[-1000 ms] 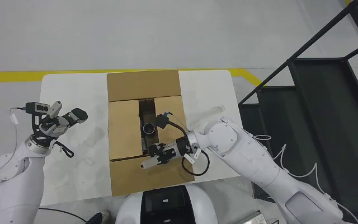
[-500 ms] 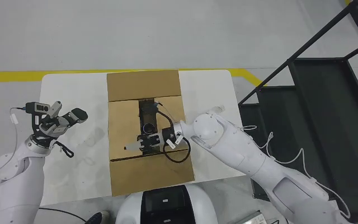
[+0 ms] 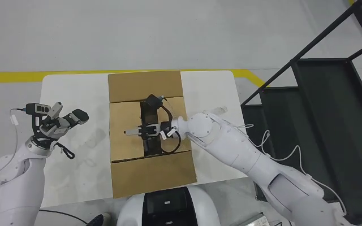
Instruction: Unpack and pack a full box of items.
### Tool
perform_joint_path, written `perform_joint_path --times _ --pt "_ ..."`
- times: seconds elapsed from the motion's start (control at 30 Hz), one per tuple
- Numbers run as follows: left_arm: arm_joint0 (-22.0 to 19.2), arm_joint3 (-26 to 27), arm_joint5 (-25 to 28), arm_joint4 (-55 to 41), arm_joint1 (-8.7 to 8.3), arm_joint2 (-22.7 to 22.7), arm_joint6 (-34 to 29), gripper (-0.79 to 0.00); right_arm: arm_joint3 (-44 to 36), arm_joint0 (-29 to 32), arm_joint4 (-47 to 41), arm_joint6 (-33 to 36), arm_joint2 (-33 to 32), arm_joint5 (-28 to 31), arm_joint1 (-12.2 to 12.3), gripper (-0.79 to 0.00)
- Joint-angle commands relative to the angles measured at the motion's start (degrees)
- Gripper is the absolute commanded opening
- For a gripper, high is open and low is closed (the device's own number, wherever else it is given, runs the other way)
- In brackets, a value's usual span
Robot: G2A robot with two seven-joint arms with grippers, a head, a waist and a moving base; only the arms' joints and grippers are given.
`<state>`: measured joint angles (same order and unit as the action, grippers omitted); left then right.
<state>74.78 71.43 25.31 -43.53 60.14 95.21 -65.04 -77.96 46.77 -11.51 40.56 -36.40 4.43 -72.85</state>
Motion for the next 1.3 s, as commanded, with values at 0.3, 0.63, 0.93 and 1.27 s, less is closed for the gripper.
perform_joint_path --times 0.3,0.63,0.93,1.27 --pt "0.00 0.00 0.00 0.00 0.00 0.00 0.00 0.000 -4.53 3.71 4.67 0.24 -4.29 -6.72 1.52 0.000" --pt "0.00 0.00 0.00 0.00 0.00 0.00 0.00 0.000 -2.47 2.32 0.67 6.89 -1.42 -3.77 -0.30 0.000" --pt "0.00 0.00 0.00 0.00 0.00 0.00 0.00 0.000 0.17 -0.23 -4.10 10.50 0.03 5.31 -2.42 0.000" --pt "1.16 2.31 -0.90 1.07 0.04 -0.12 2.54 0.000 -1.06 -2.69 -2.52 8.65 1.59 10.95 -4.53 0.000"
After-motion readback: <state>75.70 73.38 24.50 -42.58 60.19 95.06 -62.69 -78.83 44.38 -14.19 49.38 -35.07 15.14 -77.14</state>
